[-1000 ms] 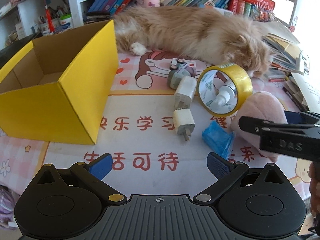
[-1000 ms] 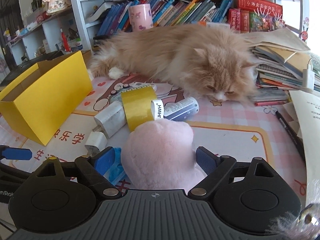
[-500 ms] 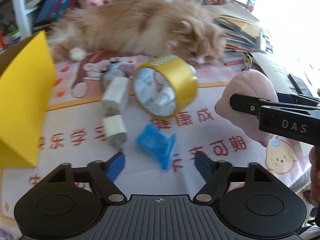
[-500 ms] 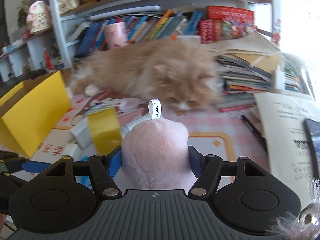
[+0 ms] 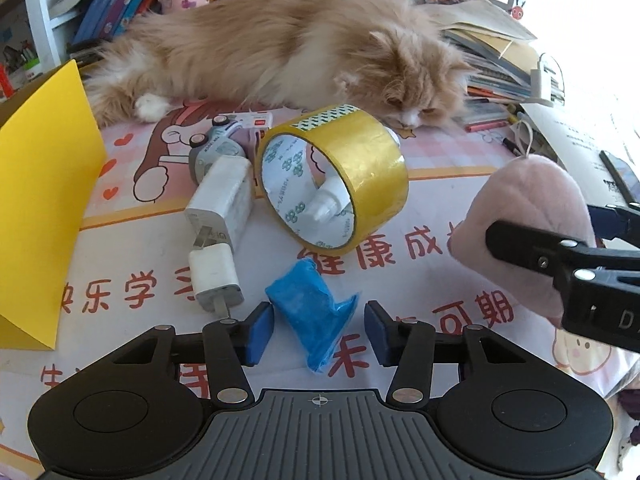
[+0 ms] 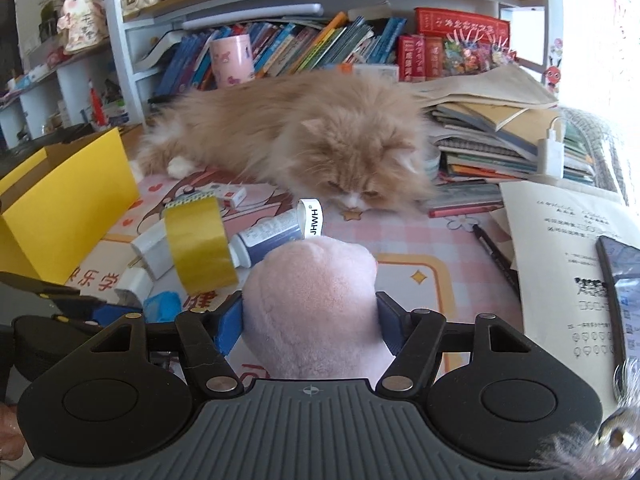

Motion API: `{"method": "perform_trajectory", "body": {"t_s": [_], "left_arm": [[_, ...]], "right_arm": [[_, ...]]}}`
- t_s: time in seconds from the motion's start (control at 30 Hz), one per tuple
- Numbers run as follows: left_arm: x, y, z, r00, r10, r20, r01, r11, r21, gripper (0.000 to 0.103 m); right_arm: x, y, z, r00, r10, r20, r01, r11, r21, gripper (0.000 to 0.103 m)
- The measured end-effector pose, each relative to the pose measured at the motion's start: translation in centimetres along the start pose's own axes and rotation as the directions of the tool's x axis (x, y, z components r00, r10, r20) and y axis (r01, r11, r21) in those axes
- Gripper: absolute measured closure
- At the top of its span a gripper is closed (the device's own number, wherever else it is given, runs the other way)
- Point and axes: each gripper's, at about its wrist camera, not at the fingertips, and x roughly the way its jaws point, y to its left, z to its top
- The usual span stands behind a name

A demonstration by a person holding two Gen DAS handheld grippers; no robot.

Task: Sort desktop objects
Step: 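Close the left tool on the blue plastic bag and lift it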

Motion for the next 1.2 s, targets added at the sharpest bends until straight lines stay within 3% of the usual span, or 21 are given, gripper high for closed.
{"method": "perform_trajectory", "body": {"t_s": [0.27,0.47,0.5,0.6,0.73,0.87,1.2], "left_arm": [[0.1,-0.3,0.1,1.000,-0.011,-0.005,0.011,1.000,-0.019,0.038],[0.4,-0.3,0.3,1.000,0.000,0.008,0.000,0.999,-0.037,0.039],[0.3,-0.4,0.3,1.000,0.004,0.010,-0.004,0.999,-0.035,0.041],[0.3,-0.7,0.1,0.998,0.060,0.019,-0.060,0.998,0.001,0.060],[0.0,-0.4,-0.3,0.997,0.068,0.039,-0.068,0.998,-0.002,0.067],[-0.6,-0.2,-0.5,0.999,0.041,0.032,-0.040,0.999,-0.018,0.070],[-4.8,1.6,0.3,0.990,-0.033,0.136,0.046,0.995,-0.092,0.071]], "right_arm": [[0.9,-0.1,0.0,0.999,0.024,-0.038,-0.023,1.000,0.004,0.038],[1.1,-0.2,0.1,0.999,0.025,-0.042,-0.026,1.000,-0.017,0.038],[1.0,-0.3,0.0,0.999,0.026,-0.041,-0.027,0.999,-0.019,0.038],[1.0,-0.5,0.0,0.999,0.021,-0.040,-0.022,1.000,-0.019,0.038],[0.8,-0.8,-0.3,0.999,0.030,-0.041,-0.031,0.999,-0.008,0.038],[0.6,-0.7,-0.4,0.999,0.032,-0.039,-0.032,0.999,-0.006,0.038],[-0.1,-1.1,0.3,0.999,-0.001,-0.039,0.002,1.000,0.022,0.039]]}}
